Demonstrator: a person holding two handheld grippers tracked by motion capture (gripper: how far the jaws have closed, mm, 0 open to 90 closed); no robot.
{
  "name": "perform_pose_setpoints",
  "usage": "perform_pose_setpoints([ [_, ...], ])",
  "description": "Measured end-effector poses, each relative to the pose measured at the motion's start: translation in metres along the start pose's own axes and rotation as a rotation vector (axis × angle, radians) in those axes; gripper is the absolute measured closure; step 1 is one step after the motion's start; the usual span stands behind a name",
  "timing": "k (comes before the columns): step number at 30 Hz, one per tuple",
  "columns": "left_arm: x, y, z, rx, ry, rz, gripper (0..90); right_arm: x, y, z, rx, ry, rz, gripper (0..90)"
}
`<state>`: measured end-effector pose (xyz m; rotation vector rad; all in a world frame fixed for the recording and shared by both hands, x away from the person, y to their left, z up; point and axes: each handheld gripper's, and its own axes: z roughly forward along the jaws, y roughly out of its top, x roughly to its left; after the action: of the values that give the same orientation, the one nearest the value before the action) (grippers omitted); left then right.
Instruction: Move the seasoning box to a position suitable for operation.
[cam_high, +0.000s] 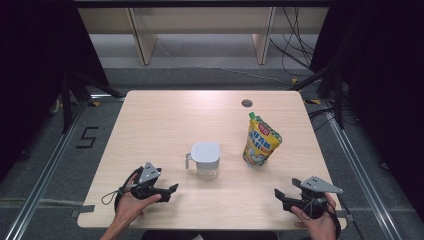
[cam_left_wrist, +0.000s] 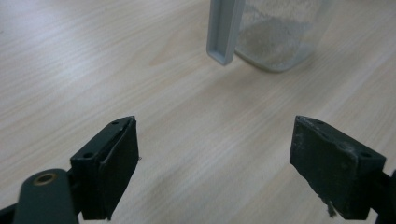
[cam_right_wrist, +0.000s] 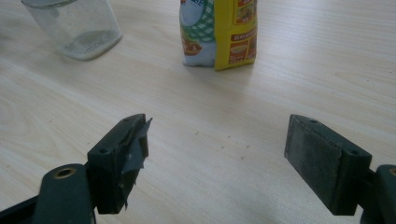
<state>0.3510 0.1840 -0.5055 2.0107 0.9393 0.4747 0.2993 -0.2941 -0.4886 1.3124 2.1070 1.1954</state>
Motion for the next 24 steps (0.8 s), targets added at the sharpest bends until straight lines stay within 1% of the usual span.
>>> perform_pose_setpoints([
  [1,0.002,0.004,0.004,-0.018,0.001,0.021,18.0,-0.001,0.0,0.001,-0.003,-0.005,-0.009,22.6],
  [2,0.002,0.004,0.004,-0.018,0.001,0.021,19.0,-0.001,0.0,0.001,-0.003,-0.005,-0.009,22.6],
  [3,0.002,0.005,0.007,-0.023,0.003,0.029,19.0,0.002,0.0,0.001,0.005,-0.015,0.009,22.6],
  [4,0.002,0.007,0.009,-0.026,0.001,0.029,22.1,0.0,0.001,0.0,-0.006,-0.009,-0.016,22.6],
  [5,0.003,0.009,0.011,-0.022,-0.003,0.035,22.1,0.0,0.001,0.0,-0.006,-0.009,-0.016,22.6],
  [6,0.001,0.01,0.015,-0.043,-0.005,0.022,23.3,-0.001,0.001,0.001,-0.011,-0.01,-0.023,22.6],
  [7,-0.001,0.012,0.017,-0.051,-0.006,0.022,24.7,-0.001,0.001,0.001,-0.011,-0.012,-0.026,22.6],
  [8,-0.001,0.015,0.018,-0.043,-0.009,0.039,27.2,-0.001,0.001,0.001,-0.009,-0.01,-0.023,22.6],
  [9,-0.002,0.017,0.02,-0.047,-0.01,0.049,29.1,-0.001,0.001,0.001,-0.009,-0.01,-0.021,22.6],
  [10,-0.003,0.019,0.022,-0.052,-0.008,0.051,29.9,-0.001,0.0,0.002,-0.015,-0.009,-0.017,22.6],
  [11,-0.005,0.02,0.024,-0.051,-0.006,0.038,32.2,-0.001,0.0,0.002,-0.015,-0.008,-0.017,22.6],
  [12,-0.004,0.022,0.026,-0.053,-0.012,0.059,34.5,-0.001,0.0,0.002,-0.014,-0.008,-0.016,22.5],
  [14,-0.005,0.027,0.034,-0.068,-0.015,0.065,38.8,-0.001,0.001,0.002,-0.015,-0.006,-0.019,22.6],
  [15,-0.005,0.027,0.034,-0.068,-0.015,0.065,40.1,-0.001,0.001,0.002,-0.009,-0.008,-0.024,22.6],
  [16,-0.006,0.029,0.036,-0.08,-0.018,0.048,40.1,-0.001,0.001,0.002,-0.009,-0.008,-0.024,22.6],
  [17,-0.007,0.033,0.041,-0.112,-0.027,0.038,43.2,0.003,0.0,0.001,-0.001,-0.005,0.024,22.6],
  [18,-0.007,0.033,0.041,-0.112,-0.027,0.038,44.7,0.003,0.0,0.001,0.005,-0.003,0.02,22.6],
  [19,-0.008,0.034,0.043,-0.119,-0.025,0.027,44.7,0.003,0.0,0.001,0.005,-0.003,0.02,22.6],
  [20,-0.007,0.036,0.045,-0.121,-0.028,0.043,45.5,0.004,0.001,0.0,0.012,0.005,0.039,22.5],
  [21,-0.007,0.037,0.046,-0.118,-0.02,0.04,47.4,0.004,0.001,0.001,0.009,0.006,0.032,22.6],
  [22,-0.007,0.037,0.047,-0.116,-0.013,0.045,48.4,0.001,0.001,0.002,-0.002,0.009,-0.002,22.5],
  [23,-0.007,0.037,0.05,-0.128,-0.014,0.027,50.0,0.001,0.001,0.002,-0.003,0.011,-0.002,22.6],
  [24,-0.006,0.037,0.05,-0.123,-0.01,0.03,51.6,0.001,0.001,0.002,-0.003,0.012,-0.004,22.5],
])
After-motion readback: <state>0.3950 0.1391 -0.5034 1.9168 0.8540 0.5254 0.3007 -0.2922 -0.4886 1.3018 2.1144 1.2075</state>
